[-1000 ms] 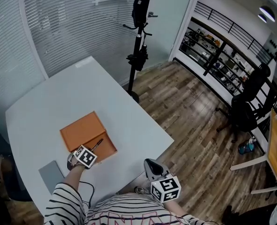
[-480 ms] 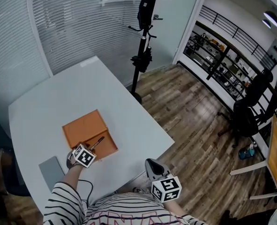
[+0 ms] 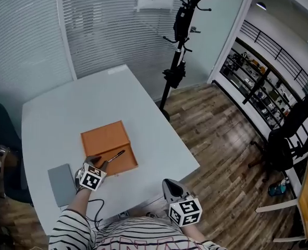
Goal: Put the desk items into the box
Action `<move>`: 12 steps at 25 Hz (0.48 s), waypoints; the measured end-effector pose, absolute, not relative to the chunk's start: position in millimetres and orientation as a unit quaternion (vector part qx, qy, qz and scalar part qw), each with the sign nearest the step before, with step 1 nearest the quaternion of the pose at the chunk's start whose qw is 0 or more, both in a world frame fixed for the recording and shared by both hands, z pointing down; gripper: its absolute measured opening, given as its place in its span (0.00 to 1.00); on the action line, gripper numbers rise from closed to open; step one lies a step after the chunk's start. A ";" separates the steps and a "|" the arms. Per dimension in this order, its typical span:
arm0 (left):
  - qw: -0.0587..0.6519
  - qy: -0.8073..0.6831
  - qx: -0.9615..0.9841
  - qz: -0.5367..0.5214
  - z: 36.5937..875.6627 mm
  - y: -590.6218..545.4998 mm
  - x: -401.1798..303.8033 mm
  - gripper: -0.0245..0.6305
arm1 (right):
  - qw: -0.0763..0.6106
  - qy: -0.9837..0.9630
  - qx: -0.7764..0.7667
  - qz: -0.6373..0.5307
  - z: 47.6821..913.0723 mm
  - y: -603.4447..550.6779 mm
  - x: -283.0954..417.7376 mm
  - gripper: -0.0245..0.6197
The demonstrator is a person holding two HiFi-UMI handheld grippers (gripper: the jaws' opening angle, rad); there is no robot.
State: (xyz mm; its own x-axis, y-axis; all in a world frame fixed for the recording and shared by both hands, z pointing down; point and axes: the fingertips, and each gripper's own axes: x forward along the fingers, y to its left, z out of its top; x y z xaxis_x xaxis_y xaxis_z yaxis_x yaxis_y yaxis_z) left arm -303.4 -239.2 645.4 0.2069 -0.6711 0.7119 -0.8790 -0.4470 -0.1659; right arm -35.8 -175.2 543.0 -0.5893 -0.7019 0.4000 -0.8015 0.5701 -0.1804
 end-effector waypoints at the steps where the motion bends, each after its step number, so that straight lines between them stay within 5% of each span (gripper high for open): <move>1: 0.141 -0.520 0.763 0.357 638.9 -235.3 -305.1 0.22 | 0.145 -0.877 0.425 0.173 543.1 -174.6 -36.3 0.08; 12: 0.095 -0.618 0.737 0.258 566.9 -187.5 -309.7 0.11 | 0.154 -0.910 0.354 0.153 538.5 -183.7 -50.9 0.08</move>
State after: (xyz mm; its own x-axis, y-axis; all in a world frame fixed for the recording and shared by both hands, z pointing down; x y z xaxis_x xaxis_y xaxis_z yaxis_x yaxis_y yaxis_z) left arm -309.7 -187.5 566.9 0.1036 -0.8607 0.4985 -0.9592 -0.2191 -0.1789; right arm -50.9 -183.7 538.5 -0.7018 -0.5974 0.3881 -0.6915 0.7023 -0.1693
